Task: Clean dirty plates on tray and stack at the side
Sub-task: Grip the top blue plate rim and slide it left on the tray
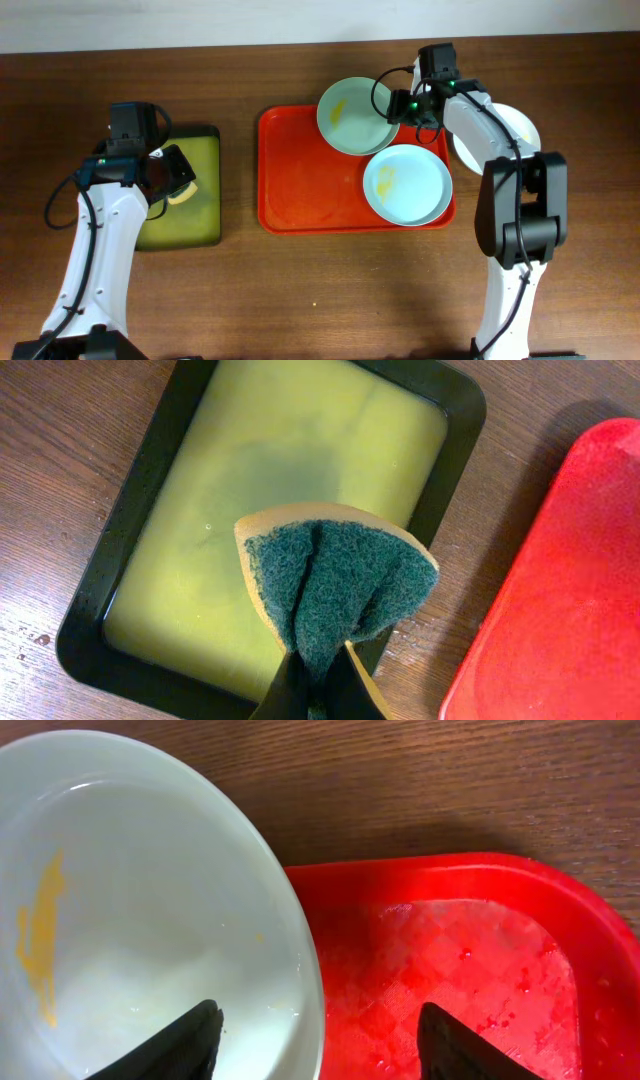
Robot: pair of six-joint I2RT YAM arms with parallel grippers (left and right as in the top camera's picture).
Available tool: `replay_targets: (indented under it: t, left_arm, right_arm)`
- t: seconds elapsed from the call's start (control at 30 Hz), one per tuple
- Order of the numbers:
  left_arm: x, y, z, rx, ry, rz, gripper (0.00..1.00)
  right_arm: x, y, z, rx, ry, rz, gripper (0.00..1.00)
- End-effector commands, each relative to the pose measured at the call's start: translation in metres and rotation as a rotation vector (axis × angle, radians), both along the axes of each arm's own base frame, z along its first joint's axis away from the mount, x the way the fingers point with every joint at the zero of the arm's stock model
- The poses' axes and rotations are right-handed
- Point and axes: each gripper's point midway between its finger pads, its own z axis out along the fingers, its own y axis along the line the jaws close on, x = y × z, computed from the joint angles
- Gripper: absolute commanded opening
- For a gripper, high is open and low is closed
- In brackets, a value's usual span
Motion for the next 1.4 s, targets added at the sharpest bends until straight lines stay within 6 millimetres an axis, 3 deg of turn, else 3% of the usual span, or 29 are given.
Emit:
replay_targets:
  t: [0.0, 0.1, 0.2, 0.27, 0.3, 0.43, 0.63, 0.97, 1.2, 1.37]
  left_arm:
    - [0.001, -0.002, -0.001, -0.014, -0.001, 0.003, 0.0]
    - [0.001, -0.002, -0.001, -0.014, -0.001, 0.003, 0.0]
    - [0.001, -0.002, -0.001, -0.014, -0.001, 0.003, 0.0]
    - [0.001, -0.002, -0.001, -0.014, -0.001, 0.003, 0.0]
    - [0.001, -0.002, -0.001, -0.014, -0.001, 0.003, 0.0]
    - [0.001, -0.002, -0.001, -0.014, -0.001, 0.003, 0.0]
    - [0.001, -0.002, -0.001, -0.014, -0.002, 0.003, 0.0]
    - [0.001, -0.002, -0.001, -0.014, -0.001, 0.003, 0.0]
    - [0.001, -0.002, -0.001, -0.014, -0.001, 0.003, 0.0]
    - [0.001, -0.002, -0.005, -0.014, 0.01, 0.003, 0.0]
  right_arm:
    - [-0.005, 0.01, -0.026, 0.013, 0.045, 0.02, 0.61]
    - [-0.004, 0.018, -0.03, 0.013, 0.039, 0.036, 0.55]
    - [-0.004, 0.032, -0.028, 0.026, 0.032, 0.059, 0.18]
    - [-0.006, 0.042, -0.025, 0.049, 0.034, 0.079, 0.06]
    - [-0.007, 0.049, -0.022, 0.065, 0.037, 0.095, 0.04]
    - [-0.015, 0.076, -0.006, 0.133, 0.062, 0.158, 0.04]
    - [-0.054, 0.111, 0.021, 0.158, 0.213, 0.234, 0.04]
    - [-0.104, 0.127, 0.003, 0.004, 0.355, 0.283, 0.04]
    - [-0.121, 0.114, -0.029, -0.083, 0.402, 0.272, 0.04]
    - [-0.13, 0.115, -0.04, -0.089, 0.419, 0.281, 0.04]
